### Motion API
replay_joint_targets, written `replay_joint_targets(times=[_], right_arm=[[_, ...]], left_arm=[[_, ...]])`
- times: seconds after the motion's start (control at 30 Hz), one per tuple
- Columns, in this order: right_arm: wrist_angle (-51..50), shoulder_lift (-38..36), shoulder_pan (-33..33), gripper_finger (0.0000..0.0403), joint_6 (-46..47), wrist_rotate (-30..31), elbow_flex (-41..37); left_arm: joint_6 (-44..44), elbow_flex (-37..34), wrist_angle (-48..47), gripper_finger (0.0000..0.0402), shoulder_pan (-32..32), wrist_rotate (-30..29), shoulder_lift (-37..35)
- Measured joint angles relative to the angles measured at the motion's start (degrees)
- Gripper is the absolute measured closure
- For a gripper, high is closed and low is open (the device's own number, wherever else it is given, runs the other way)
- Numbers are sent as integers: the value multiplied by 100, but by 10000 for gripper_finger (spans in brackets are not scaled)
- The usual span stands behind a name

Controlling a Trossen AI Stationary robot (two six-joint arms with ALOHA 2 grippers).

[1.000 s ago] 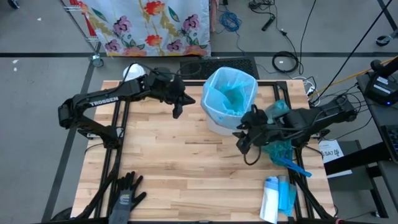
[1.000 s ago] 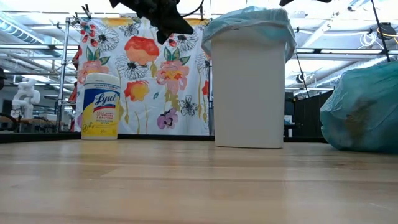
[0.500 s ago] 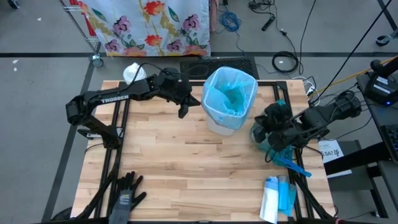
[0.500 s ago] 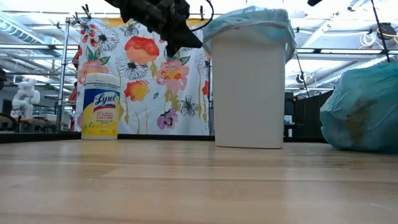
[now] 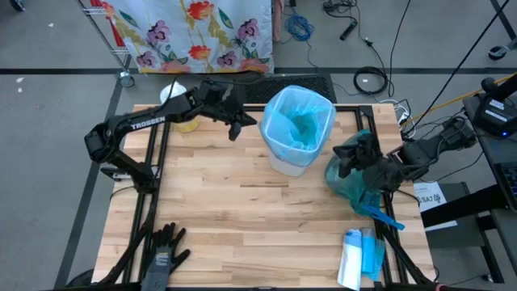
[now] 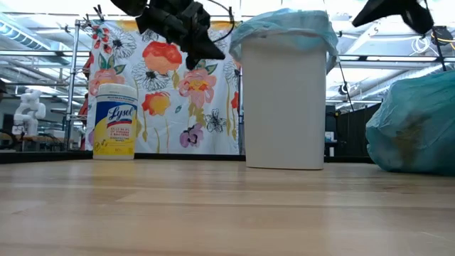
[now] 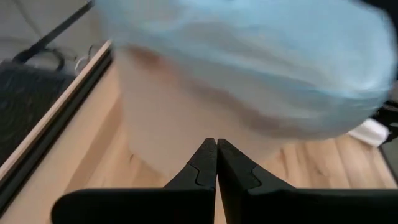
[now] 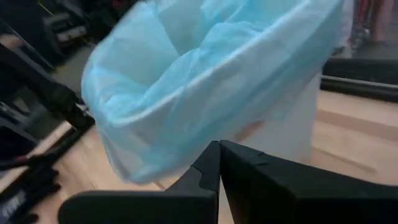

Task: Place trash/remove bag and relplace
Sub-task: Insert a new trash bag into the trash bin

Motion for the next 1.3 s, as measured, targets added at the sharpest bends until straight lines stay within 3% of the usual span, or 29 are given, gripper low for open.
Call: replay_joint_targets(times=[0.13, 0.27, 0.37, 0.5, 0.93, 1.03, 1.17, 1.3], right_arm=[[1334, -181, -350, 403, -991, -24, -563], [2006, -182, -735, 403, -1675, -281, -872], [2108, -182, -986, 403, -1899, -300, -945], [2148, -182, -1306, 403, -2225, -327, -949], [2287, 420, -2087, 403, -2569, -1436, -1048], [2109, 509, -2122, 403, -2330, -1667, -1117], [1945, 362, -2052, 403, -2114, -1673, -1119], [2132, 152, -2036, 403, -2264, -1664, -1119]], left_arm=[[118, 0, -347, 395, 239, -32, 4], [120, 0, -11, 395, 297, 265, 4], [116, 2, 338, 395, 243, 656, 4], [122, 4, 419, 395, 41, 670, 131], [-33, 4, 565, 395, -448, 797, 1016], [-24, 4, 130, 395, -466, 589, 1027], [144, 2, -688, 395, -296, -204, 945], [157, 2, -778, 395, 47, -500, 675]])
